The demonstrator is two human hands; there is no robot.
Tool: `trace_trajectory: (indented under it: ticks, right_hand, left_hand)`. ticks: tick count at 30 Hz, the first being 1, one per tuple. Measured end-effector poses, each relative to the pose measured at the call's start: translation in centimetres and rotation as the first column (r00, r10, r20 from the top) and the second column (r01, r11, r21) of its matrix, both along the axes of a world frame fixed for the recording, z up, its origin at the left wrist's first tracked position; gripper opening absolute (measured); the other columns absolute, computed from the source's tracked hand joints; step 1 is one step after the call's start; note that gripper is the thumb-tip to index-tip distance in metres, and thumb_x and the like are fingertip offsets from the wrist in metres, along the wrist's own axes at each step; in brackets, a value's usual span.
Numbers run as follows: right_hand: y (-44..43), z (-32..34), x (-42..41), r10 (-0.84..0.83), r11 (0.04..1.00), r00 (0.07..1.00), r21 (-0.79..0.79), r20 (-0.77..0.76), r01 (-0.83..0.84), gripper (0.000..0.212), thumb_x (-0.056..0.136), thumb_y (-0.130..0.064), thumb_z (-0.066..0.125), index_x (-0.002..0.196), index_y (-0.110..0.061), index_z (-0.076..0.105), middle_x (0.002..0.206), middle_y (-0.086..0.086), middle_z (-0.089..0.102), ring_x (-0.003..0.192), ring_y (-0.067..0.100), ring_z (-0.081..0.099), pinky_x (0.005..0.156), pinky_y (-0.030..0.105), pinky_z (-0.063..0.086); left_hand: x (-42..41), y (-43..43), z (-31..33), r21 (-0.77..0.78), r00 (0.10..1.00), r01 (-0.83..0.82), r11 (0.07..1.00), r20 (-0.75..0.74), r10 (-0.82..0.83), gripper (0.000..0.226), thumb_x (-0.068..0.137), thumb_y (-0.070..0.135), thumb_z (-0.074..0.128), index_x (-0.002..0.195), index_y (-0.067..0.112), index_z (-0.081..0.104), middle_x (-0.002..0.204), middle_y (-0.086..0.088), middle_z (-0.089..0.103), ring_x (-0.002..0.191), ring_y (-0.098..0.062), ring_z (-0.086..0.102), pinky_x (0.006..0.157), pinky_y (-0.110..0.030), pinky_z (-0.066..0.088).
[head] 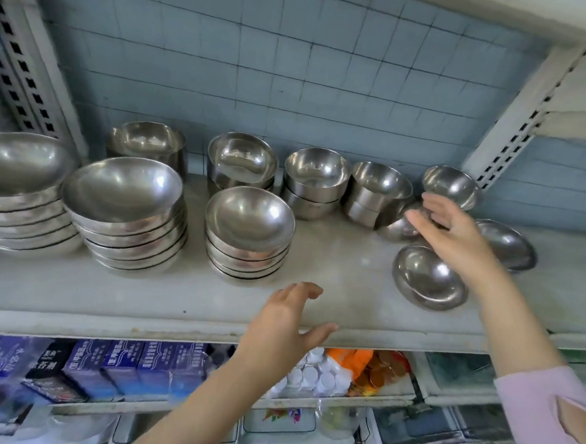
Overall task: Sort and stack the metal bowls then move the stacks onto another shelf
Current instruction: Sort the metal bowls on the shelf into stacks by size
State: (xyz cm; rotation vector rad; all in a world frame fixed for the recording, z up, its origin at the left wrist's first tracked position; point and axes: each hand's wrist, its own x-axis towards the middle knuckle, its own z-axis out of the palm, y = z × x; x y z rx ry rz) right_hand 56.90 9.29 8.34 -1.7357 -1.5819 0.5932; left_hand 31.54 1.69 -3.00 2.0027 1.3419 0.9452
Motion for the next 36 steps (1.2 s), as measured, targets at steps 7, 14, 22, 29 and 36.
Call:
trace_trajectory:
  ticks: [7,14,22,29,36]
  right_hand:
    - [3.5,0.3,6.2,0.038,0.995,0.984,-0.101,0.174,-0.021,0.091,0.076,-0.058,0.075,0.152,-0.026,0.035,0.156,-0.003,0.042,0.140,0.020,0.042,0.113,0.040,0.036]
    - [7.4,-1.0,7.4,0.136,0.979,0.943,-0.187,0.305,-0.081,0.089,0.068,-0.057,0.083,0.136,-0.012,0.048,0.124,-0.005,0.058,0.111,0.016,0.057,0.088,0.024,0.042]
    - [8.1,-2.1,7.3,0.157,0.987,0.920,-0.091,0.360,-0.133,0.092,0.068,-0.046,0.088,0.134,-0.005,0.039,0.124,0.009,0.055,0.117,0.028,0.051,0.091,0.034,0.041]
    - [5.3,-0.5,8.2,0.116,0.993,0.977,-0.032,0.179,-0.112,0.097,0.066,-0.043,0.090,0.143,-0.006,0.044,0.123,-0.003,0.060,0.110,0.016,0.055,0.088,0.024,0.041]
    - [0.6,-0.7,4.5,0.179,0.983,0.899,0.048,-0.400,-0.175,0.110,0.050,-0.049,0.094,0.146,-0.030,0.043,0.120,-0.014,0.067,0.113,0.003,0.065,0.100,0.031,0.050]
  left_hand:
    - [12.2,6.0,-0.1,-0.259,0.992,0.128,0.957,0.034,-0.124,0.101,0.070,0.052,0.077,0.149,0.018,0.023,0.151,-0.003,0.036,0.136,-0.021,0.037,0.112,-0.036,0.033]
    - [16.2,7.7,-1.2,-0.229,0.994,0.062,0.972,0.107,-0.038,0.102,0.053,0.074,0.067,0.139,0.031,0.034,0.132,0.007,0.055,0.120,-0.013,0.051,0.102,-0.038,0.044]
    - [16.4,7.5,-1.3,-0.205,0.993,0.050,0.978,0.115,-0.026,0.096,0.059,0.066,0.074,0.140,0.033,0.034,0.130,0.009,0.055,0.118,-0.009,0.051,0.103,-0.033,0.043]
    - [15.8,6.9,-0.6,-0.237,0.990,0.027,0.971,0.143,0.007,0.101,0.068,0.043,0.080,0.149,0.020,0.026,0.143,0.003,0.047,0.128,-0.011,0.046,0.104,-0.017,0.032]
    - [6.9,2.2,-0.2,-0.146,0.914,-0.269,0.952,0.273,0.300,0.059,0.068,0.051,0.070,0.121,0.036,0.051,0.117,0.017,0.061,0.104,0.003,0.059,0.087,-0.016,0.048]
